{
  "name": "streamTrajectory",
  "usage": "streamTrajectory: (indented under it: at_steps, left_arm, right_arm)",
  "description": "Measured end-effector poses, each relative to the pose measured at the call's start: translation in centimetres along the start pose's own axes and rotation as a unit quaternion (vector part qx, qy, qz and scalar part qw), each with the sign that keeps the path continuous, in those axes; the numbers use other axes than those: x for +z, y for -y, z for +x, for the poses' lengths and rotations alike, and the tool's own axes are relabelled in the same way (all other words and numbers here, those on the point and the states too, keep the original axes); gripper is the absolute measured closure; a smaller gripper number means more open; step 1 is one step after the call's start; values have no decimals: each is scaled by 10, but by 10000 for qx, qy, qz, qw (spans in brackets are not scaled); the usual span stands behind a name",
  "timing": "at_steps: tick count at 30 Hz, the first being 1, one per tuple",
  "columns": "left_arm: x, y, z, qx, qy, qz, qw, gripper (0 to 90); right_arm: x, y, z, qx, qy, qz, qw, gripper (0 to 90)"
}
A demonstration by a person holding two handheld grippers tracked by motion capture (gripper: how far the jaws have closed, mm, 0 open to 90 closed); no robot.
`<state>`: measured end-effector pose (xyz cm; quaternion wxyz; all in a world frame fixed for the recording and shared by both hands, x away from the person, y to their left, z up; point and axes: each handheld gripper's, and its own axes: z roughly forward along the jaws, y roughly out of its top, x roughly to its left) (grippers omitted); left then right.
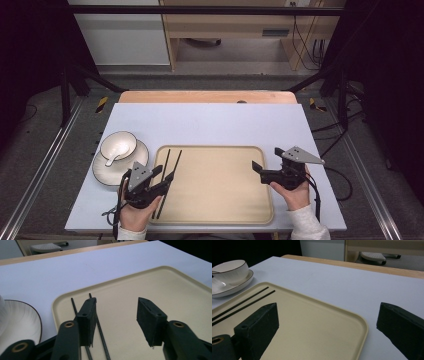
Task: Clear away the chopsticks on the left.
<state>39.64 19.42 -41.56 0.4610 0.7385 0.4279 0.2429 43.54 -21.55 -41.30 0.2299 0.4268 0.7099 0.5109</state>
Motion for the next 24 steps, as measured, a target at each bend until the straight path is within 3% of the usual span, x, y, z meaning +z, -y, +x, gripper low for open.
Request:
streamTrajectory:
  at_steps: [4, 6, 13, 19, 24]
  left_arm:
    - [-3, -5, 4, 200, -24, 51, 9998, 420]
    - [-6, -8, 8, 300, 45, 106, 9995, 339]
    - [-17, -1, 24, 312, 94, 62, 9994, 209]
    - [-23, 9, 37, 174, 105, -39, 9998, 176]
    - [-23, 16, 41, 191, 97, -37, 9998, 169]
  right_arm:
    - [-1, 0, 0, -3, -4, 1, 10000, 42]
    - [-2, -1, -1, -10, 3, -9, 10000, 41]
    - [-5, -2, -3, 8, 54, -54, 10000, 37]
    - [-5, -1, -6, 11, 100, -26, 9999, 32]
    - [-5, 0, -7, 0, 111, -17, 9999, 31]
